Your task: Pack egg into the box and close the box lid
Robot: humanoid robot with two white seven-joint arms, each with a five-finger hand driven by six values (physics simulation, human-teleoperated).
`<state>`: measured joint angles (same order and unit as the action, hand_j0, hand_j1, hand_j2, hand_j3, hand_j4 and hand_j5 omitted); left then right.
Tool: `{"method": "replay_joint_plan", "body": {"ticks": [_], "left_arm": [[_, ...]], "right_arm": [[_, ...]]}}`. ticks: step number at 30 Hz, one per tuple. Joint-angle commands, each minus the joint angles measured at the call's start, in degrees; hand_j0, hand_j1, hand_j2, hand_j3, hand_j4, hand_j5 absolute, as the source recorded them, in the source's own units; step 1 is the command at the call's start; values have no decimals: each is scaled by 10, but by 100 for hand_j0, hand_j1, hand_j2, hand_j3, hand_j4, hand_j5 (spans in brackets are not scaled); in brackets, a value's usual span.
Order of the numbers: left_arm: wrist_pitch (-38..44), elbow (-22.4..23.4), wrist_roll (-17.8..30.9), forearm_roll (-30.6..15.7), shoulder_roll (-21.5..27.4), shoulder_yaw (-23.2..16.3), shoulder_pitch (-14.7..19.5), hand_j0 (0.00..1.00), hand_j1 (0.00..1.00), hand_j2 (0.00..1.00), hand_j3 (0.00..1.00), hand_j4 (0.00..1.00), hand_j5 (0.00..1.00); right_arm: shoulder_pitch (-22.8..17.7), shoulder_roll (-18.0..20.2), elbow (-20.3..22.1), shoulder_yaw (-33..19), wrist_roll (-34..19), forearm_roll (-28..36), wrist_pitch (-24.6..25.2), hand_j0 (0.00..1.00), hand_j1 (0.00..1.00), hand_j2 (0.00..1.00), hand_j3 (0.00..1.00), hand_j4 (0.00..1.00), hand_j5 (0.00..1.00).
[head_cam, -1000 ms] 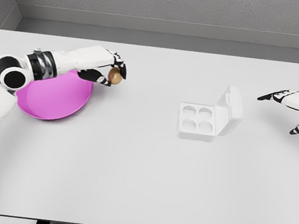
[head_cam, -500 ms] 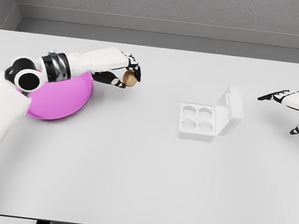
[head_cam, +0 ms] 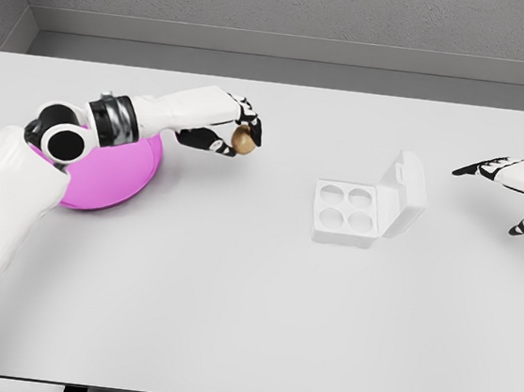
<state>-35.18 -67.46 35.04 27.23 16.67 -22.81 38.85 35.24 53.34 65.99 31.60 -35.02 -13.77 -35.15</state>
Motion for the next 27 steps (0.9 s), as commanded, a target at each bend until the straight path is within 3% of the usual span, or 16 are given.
{"method": "replay_joint_plan", "body": {"ticks": [1,27], "left_arm": [[2,0,0,-4,-3,1,0,49,49,49,49,49,49],[2,-21,0,-5,-30,-7,-2,49,49,49,49,49,49]], "right_arm": [[0,1,0,0,0,3,1,100,100,100,100,100,100],[0,4,2,3,0,2,1,100,100,100,100,100,100]]}}
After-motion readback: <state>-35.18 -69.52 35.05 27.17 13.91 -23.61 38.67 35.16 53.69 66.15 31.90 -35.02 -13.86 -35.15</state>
